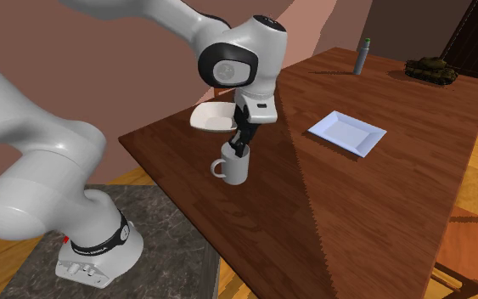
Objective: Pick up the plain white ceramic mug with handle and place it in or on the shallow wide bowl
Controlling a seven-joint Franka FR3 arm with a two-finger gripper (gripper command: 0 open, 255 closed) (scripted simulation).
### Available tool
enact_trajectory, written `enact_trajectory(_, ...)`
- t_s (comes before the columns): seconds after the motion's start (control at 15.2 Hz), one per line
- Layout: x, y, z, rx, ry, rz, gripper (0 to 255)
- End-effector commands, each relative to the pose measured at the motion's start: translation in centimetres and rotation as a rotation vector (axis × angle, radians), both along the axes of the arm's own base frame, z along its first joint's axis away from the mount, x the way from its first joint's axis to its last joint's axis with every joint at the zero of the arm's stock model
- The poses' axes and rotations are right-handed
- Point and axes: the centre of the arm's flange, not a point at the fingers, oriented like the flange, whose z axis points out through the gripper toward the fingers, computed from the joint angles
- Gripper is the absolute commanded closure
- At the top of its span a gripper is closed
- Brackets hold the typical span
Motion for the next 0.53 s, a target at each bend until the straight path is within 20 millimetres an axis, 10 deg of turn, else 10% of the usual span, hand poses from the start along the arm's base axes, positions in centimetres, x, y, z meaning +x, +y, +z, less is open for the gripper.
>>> enact_trajectory(0.0,-0.1,-0.1,1.0,0.000,0.000,0.000,255)
enact_trajectory(0.46,-0.1,-0.1,4.7,0.000,0.000,0.000,255)
